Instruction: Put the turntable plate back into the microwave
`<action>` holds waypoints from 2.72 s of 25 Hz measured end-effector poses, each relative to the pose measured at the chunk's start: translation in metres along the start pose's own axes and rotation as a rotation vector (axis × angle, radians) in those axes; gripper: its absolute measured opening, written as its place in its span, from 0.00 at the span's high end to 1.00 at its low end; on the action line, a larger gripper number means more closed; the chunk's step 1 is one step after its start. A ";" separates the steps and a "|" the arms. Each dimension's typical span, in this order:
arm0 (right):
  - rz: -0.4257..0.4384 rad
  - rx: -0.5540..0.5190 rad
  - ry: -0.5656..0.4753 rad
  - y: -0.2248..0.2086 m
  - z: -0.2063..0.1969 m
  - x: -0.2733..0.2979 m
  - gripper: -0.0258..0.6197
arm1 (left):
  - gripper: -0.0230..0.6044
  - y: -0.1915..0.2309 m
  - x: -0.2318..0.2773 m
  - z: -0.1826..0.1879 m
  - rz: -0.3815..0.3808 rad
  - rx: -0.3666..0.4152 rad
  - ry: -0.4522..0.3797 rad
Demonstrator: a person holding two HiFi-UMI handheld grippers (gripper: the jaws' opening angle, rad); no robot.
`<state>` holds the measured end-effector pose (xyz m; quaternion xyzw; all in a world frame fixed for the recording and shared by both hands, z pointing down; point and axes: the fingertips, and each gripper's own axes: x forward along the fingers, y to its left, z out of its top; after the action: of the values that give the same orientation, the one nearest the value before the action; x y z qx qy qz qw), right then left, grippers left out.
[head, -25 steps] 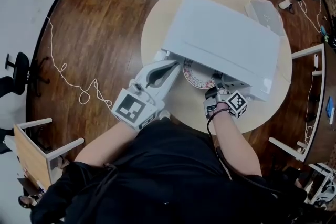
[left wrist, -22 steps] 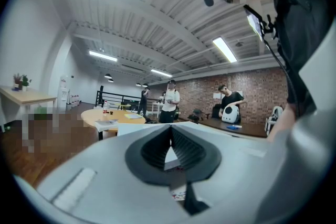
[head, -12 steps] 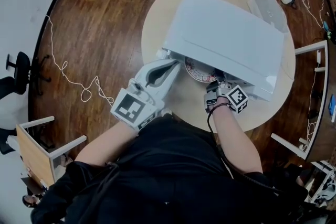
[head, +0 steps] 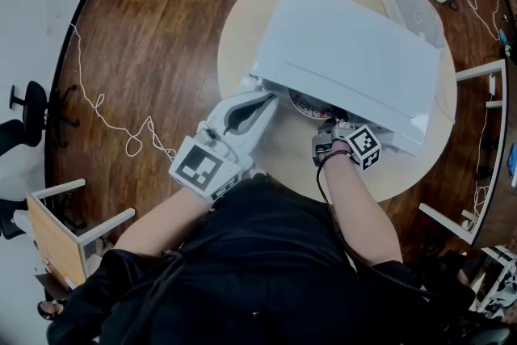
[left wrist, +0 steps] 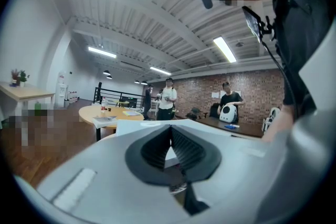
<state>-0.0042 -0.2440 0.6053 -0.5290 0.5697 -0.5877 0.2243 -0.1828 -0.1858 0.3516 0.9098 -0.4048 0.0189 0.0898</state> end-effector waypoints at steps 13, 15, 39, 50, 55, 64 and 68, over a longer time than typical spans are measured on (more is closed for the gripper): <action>-0.045 0.008 -0.059 -0.009 0.005 0.010 0.92 | 0.96 -0.001 0.005 0.000 -0.005 -0.034 0.011; -0.044 0.014 -0.066 -0.009 0.004 0.013 0.92 | 0.96 0.002 0.004 0.000 -0.002 -0.036 0.015; -0.121 0.050 -0.142 -0.025 0.017 0.040 0.92 | 0.96 0.015 0.001 -0.006 0.022 -0.060 0.031; -0.151 0.062 -0.139 -0.029 0.017 0.045 0.92 | 0.96 0.023 0.002 -0.007 0.048 -0.079 0.034; -0.163 0.080 -0.148 -0.030 0.017 0.040 0.91 | 0.96 0.023 -0.004 -0.011 0.050 -0.031 0.051; -0.138 0.095 -0.162 -0.032 0.018 0.039 0.87 | 0.96 0.023 -0.009 -0.011 0.056 -0.011 0.058; -0.125 0.088 -0.158 -0.031 0.018 0.035 0.82 | 0.96 0.015 -0.006 -0.003 0.044 -0.051 0.040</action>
<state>0.0102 -0.2745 0.6426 -0.5976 0.4898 -0.5815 0.2545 -0.1983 -0.1908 0.3562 0.8975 -0.4233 0.0287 0.1204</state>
